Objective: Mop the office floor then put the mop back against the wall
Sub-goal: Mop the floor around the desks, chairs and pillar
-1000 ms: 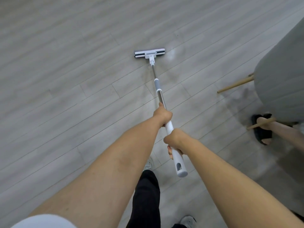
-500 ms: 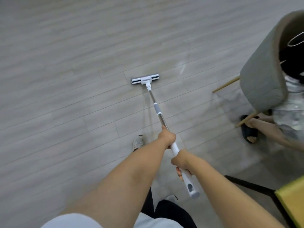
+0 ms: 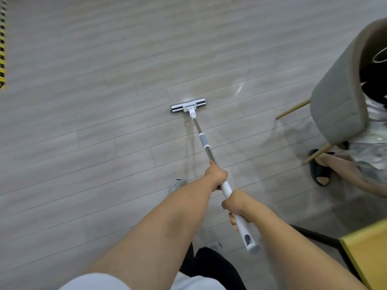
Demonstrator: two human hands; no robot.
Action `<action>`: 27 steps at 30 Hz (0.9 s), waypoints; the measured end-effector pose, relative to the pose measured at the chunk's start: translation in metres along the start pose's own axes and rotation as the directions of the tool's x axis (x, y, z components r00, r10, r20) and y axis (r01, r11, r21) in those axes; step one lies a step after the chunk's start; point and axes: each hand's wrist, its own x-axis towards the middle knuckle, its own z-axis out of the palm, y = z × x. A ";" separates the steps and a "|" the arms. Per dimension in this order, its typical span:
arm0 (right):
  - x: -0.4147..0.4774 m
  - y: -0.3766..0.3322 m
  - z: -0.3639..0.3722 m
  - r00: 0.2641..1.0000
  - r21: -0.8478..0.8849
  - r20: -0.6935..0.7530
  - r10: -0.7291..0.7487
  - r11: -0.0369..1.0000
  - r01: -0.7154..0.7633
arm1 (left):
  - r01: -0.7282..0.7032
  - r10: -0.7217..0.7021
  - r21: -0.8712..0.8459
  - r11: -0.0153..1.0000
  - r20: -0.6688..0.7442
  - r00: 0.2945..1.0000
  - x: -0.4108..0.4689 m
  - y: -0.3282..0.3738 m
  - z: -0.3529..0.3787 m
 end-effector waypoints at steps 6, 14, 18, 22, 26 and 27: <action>0.030 -0.039 -0.032 0.999 -0.026 -0.035 -0.001 1.000 0.000 | -0.025 0.025 -0.089 0.996 -0.006 1.000 0.041 0.037 -0.010; 0.075 -0.157 -0.069 1.000 -0.005 -0.013 0.010 1.000 -0.010 | -0.032 0.027 -0.118 0.992 -0.038 0.999 0.121 0.113 -0.081; 0.102 -0.231 -0.080 1.000 0.004 0.007 -0.002 1.000 0.002 | -0.017 0.013 -0.093 0.996 -0.045 0.999 0.169 0.152 -0.130; 0.125 -0.306 -0.094 1.000 0.034 0.014 -0.014 0.999 0.013 | -0.030 0.027 -0.055 0.998 -0.062 0.998 0.214 0.197 -0.182; 0.148 -0.355 -0.101 1.000 0.058 0.016 0.008 0.998 -0.009 | -0.016 0.014 -0.034 0.999 -0.061 0.998 0.246 0.229 -0.215; 0.152 -0.359 -0.099 1.000 0.062 0.015 0.017 0.998 -0.018 | -0.008 0.006 -0.027 1.000 -0.060 0.998 0.249 0.231 -0.218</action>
